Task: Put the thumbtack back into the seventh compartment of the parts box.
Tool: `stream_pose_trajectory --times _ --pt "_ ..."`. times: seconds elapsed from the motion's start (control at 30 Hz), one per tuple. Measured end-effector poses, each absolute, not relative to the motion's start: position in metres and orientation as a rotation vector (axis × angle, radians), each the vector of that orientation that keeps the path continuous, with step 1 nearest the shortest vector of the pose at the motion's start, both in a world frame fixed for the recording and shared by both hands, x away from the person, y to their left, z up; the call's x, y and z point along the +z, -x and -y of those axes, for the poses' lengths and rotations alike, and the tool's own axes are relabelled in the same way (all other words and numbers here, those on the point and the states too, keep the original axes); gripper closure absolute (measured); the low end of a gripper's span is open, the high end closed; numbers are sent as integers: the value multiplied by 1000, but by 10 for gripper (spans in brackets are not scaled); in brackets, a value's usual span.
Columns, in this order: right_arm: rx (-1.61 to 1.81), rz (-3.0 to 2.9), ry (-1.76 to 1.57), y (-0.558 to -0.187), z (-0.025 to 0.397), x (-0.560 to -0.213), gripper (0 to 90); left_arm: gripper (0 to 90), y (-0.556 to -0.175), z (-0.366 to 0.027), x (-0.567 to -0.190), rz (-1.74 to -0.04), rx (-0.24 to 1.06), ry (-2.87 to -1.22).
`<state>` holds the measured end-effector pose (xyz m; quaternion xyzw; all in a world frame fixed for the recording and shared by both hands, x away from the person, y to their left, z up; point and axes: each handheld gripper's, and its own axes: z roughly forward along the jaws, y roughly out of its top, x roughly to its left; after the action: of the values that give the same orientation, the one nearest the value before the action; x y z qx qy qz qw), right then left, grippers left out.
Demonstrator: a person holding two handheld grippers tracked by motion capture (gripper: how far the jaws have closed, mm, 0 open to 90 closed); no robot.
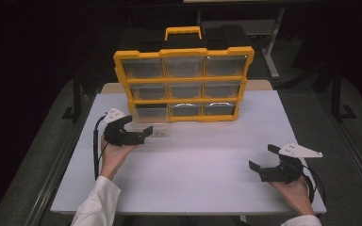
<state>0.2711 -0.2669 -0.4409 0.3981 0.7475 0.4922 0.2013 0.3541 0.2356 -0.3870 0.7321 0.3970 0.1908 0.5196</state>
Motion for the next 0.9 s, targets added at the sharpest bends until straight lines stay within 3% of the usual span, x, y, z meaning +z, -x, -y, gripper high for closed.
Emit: stream_pose_trajectory --times 0.4,0.9 --pt "1372 -2088 -1117 -270 267 -441 0 0 -338 -256 -397 -954 477 -1730" --pt "1374 -2068 -1129 -269 270 -440 0 0 -310 -293 -421 -991 542 -1558"
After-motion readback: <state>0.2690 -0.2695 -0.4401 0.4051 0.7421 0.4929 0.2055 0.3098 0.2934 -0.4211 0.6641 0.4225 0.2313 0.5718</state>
